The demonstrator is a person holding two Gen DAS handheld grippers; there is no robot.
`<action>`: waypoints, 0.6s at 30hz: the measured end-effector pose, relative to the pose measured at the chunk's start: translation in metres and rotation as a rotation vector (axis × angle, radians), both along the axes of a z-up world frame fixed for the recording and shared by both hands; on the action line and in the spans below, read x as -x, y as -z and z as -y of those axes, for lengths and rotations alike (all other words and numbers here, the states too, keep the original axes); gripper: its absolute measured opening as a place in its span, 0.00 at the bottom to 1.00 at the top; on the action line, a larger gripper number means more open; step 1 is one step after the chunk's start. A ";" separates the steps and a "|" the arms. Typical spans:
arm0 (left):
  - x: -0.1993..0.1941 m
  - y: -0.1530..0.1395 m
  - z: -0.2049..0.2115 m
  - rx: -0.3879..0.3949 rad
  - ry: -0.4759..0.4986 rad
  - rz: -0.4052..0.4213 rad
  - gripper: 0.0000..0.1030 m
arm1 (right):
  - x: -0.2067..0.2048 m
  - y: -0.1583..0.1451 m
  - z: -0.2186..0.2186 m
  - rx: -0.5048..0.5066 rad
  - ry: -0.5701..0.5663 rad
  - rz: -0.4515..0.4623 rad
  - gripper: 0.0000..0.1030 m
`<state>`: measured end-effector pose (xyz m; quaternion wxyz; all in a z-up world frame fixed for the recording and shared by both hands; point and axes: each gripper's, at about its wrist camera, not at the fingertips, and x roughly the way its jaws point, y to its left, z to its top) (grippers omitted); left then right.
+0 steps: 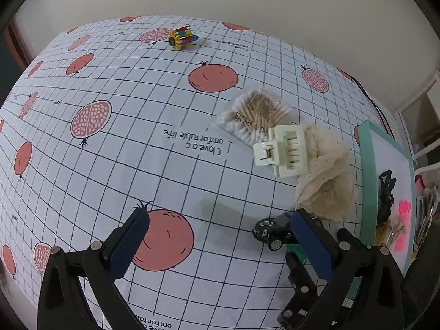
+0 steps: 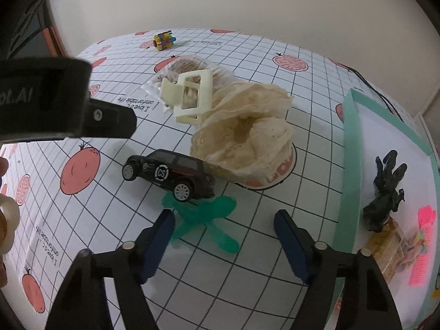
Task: Organize objects
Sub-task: 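Move both tools to the black toy car and green toy figure, then grasp the black toy car with the left tool while the right tool grasps the green figure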
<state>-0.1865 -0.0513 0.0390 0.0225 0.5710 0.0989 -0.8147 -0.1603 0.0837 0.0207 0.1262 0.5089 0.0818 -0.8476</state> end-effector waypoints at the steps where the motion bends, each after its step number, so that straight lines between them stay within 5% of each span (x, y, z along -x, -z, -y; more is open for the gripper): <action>1: 0.000 0.000 -0.002 0.000 0.010 -0.002 1.00 | 0.000 -0.001 -0.001 0.003 -0.002 -0.001 0.67; 4: 0.000 -0.001 -0.011 0.003 0.042 -0.007 1.00 | -0.001 -0.002 -0.003 0.008 -0.011 -0.009 0.54; 8: 0.001 -0.001 -0.023 -0.006 0.083 -0.009 1.00 | -0.001 -0.003 -0.005 0.030 -0.032 -0.013 0.48; 18: 0.002 0.007 -0.046 -0.031 0.158 0.005 1.00 | -0.008 -0.004 -0.015 0.044 -0.053 -0.009 0.46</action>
